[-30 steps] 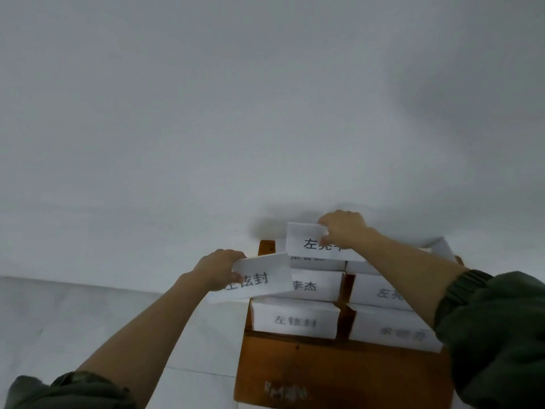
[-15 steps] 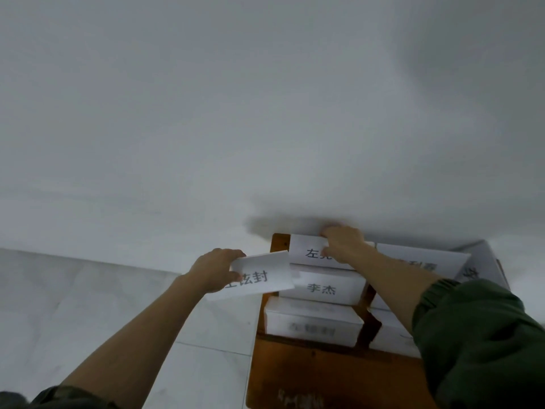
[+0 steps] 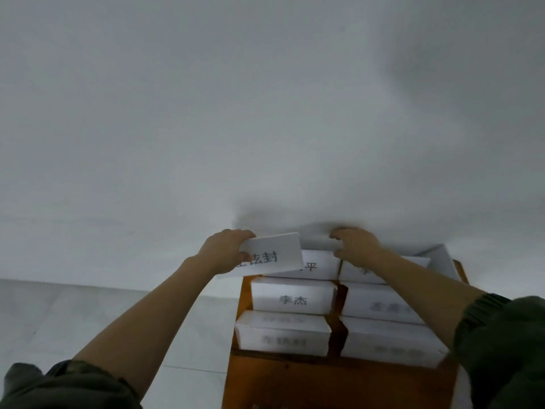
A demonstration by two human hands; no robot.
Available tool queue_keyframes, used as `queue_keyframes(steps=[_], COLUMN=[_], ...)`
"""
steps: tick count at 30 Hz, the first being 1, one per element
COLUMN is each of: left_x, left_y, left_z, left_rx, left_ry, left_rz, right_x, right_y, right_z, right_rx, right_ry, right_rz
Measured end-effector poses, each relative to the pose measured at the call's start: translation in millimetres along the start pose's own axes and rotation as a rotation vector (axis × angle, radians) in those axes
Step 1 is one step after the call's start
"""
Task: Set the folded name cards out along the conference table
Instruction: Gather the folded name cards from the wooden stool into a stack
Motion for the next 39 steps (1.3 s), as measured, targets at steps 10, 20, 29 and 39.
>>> queue_keyframes(steps=[10, 20, 29, 39], left_x=[66, 101, 69, -33], left_y=[90, 102, 120, 106], left_z=[35, 77, 52, 111], left_rx=[0.135, 0.236, 0.231, -0.030], left_ry=[-0.062, -0.088, 0.168, -0.083], left_rz=[0.150, 0.125, 0.258, 0.380], right_x=[-52, -82, -111, -157], right_y=[78, 100, 79, 89], right_z=[-18, 3, 15, 72], right_rx=[0.031, 0.110, 0.179, 0.072], right_ry=[0.082, 0.112, 0.150, -0.089], right_rz=[0.071, 0.093, 0.043, 0.083])
Point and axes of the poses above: each hand's wrist, its own x-axis towards the middle knuckle, its own z-axis out of the palm, y = z × x, the point moved 8 cm from there along x, towards the middle knuckle, and after that the axes turned 11 degrees about x, right-handed, at the moved point
